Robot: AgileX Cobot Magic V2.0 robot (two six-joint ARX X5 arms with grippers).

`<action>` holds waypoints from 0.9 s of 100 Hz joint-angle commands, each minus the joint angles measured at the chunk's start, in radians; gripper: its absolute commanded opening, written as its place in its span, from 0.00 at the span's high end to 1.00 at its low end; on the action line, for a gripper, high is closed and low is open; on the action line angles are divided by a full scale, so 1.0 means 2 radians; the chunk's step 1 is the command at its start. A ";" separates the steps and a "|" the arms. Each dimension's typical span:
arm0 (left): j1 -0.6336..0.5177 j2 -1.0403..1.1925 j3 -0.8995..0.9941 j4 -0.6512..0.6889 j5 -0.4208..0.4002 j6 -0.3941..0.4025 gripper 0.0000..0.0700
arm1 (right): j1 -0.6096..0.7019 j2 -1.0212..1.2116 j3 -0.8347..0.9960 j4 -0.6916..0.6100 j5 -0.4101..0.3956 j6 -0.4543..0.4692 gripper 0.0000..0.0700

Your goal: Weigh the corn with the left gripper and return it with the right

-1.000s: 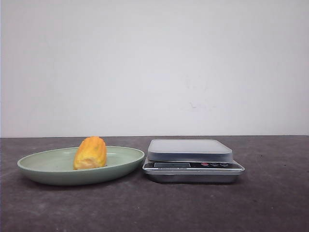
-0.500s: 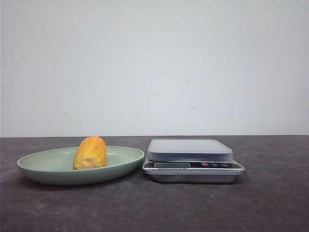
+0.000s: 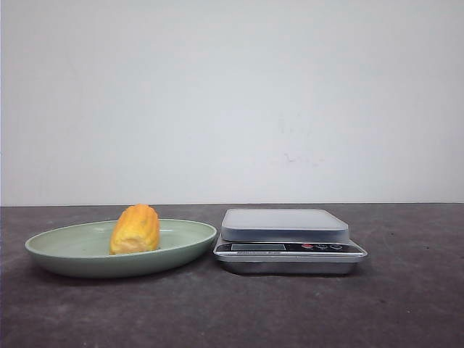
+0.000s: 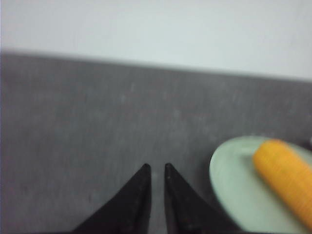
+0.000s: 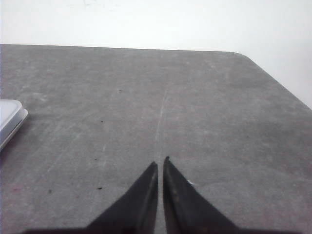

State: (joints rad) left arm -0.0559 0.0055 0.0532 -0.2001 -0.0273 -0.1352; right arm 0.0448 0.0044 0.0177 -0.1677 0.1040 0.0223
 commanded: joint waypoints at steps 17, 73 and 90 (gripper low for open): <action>0.004 -0.001 -0.020 0.008 -0.003 -0.014 1.00 | -0.001 0.000 -0.002 0.006 0.001 -0.003 0.98; 0.005 -0.001 -0.020 0.006 0.000 0.058 1.00 | -0.001 0.000 -0.002 0.005 0.001 -0.003 0.98; 0.005 -0.001 -0.020 0.006 -0.001 0.058 1.00 | -0.001 0.000 -0.002 0.005 0.001 -0.003 0.98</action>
State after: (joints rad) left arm -0.0460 0.0044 0.0315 -0.1841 -0.0273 -0.0322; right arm 0.0448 0.0044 0.0177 -0.1673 0.1043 0.0223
